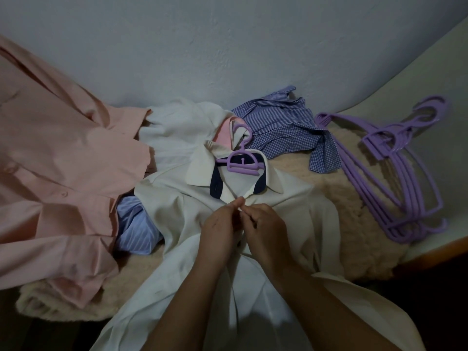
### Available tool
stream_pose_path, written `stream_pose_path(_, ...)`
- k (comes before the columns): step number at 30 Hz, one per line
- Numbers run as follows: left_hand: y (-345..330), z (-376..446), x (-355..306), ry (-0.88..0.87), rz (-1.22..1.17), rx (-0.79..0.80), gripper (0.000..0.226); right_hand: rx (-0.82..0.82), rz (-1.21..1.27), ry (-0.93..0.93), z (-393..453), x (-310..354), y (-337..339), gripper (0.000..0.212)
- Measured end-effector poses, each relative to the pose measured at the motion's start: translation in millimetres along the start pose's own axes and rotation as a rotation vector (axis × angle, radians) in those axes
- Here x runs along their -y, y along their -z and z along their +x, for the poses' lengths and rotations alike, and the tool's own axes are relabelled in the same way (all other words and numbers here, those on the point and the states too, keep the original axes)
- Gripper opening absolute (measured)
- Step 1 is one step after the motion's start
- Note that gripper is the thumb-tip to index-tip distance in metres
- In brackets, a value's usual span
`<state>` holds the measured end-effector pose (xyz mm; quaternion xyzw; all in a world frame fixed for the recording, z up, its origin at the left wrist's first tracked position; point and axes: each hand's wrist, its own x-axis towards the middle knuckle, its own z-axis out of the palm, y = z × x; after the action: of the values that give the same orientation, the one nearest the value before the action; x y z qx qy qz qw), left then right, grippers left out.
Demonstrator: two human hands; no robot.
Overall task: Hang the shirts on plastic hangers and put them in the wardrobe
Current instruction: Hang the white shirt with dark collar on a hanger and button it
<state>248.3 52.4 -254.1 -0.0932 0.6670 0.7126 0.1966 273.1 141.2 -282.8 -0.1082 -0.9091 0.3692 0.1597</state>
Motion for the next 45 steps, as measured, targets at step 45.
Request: stream_pose_path(45, 43, -39, 61, -0.408, 0.823, -0.184, 0.035, 0.16, 0.557, -0.64, -65, 3, -4, 0.015)
